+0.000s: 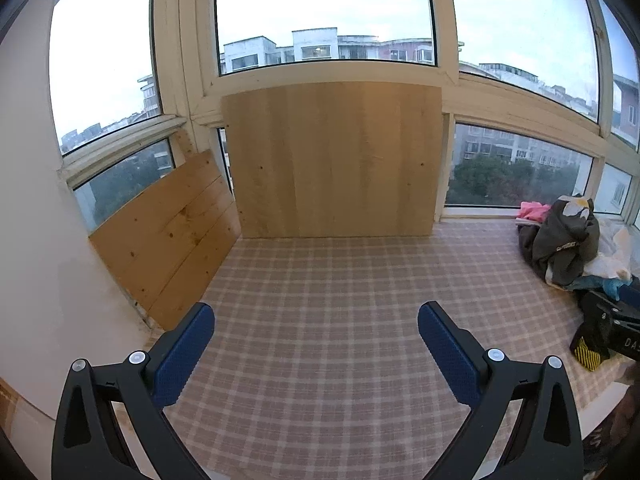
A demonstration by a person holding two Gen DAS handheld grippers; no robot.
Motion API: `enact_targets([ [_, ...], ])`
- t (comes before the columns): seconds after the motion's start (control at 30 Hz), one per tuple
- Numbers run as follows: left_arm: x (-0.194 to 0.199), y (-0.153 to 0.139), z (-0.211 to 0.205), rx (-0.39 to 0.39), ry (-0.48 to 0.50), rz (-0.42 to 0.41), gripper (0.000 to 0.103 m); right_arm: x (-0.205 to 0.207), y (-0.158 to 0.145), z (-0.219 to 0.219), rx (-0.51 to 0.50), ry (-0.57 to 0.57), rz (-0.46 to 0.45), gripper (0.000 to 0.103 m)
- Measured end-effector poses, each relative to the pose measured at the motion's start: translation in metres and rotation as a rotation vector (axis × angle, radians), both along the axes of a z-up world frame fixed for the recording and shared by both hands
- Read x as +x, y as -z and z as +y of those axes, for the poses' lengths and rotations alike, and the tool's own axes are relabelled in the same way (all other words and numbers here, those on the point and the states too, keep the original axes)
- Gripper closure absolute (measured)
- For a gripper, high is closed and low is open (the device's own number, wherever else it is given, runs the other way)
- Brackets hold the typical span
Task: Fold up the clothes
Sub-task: 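Move both tools toward the clothes pile by the window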
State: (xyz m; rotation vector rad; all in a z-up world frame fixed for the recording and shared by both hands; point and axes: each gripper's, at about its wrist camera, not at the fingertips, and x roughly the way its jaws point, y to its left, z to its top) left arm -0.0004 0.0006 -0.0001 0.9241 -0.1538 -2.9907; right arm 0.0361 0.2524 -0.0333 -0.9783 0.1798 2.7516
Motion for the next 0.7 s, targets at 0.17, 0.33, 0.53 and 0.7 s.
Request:
enact_targets([
  [0.17,-0.006,0.002,0.010,0.001,0.022,-0.003,0.001,0.002,0.001,0.002,-0.002,0.011,0.007,0.000],
  [0.33,-0.011,0.003,0.020,0.002,0.045,-0.007,0.001,0.002,0.001,0.014,0.001,0.032,-0.005,0.000],
  [0.53,-0.016,0.005,0.036,-0.002,0.108,-0.013,0.001,0.012,0.001,0.030,0.003,0.095,-0.005,0.000],
  [0.7,-0.021,0.008,0.053,0.002,0.188,-0.022,0.001,0.021,0.001,0.051,0.007,0.164,-0.015,0.000],
])
